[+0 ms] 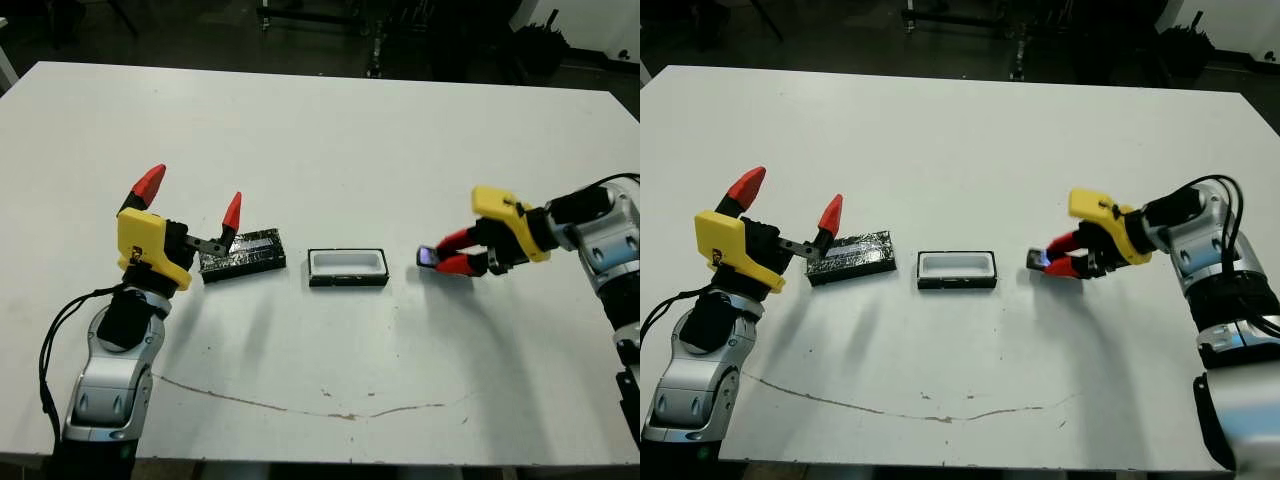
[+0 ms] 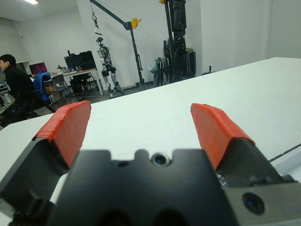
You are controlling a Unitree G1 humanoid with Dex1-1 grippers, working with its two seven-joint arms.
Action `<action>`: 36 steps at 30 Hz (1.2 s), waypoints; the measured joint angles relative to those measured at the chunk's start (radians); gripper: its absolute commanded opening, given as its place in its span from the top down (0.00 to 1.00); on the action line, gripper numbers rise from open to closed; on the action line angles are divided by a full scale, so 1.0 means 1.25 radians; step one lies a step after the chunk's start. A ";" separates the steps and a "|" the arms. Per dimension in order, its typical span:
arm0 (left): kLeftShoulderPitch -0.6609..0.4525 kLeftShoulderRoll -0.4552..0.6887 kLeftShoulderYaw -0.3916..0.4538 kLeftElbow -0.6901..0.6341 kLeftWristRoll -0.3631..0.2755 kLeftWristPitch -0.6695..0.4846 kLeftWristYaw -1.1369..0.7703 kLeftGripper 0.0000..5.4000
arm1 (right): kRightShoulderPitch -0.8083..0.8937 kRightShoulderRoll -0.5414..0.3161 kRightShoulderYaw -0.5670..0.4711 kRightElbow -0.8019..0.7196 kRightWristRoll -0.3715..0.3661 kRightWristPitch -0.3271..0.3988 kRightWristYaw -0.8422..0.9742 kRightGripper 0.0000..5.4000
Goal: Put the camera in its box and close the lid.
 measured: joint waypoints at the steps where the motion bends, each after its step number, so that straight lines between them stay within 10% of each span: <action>1: 0.000 0.000 0.000 0.000 0.000 0.000 0.000 0.00 | -0.011 0.005 -0.010 0.023 0.006 -0.002 -0.002 0.69; 18: 0.001 0.000 -0.001 -0.005 0.000 0.012 0.000 0.00 | -0.148 0.162 -0.064 0.180 0.060 -0.029 0.003 0.69; 36: 0.002 0.000 -0.003 -0.010 0.000 0.024 0.000 0.00 | -0.150 0.229 -0.010 0.069 0.058 0.094 0.011 0.69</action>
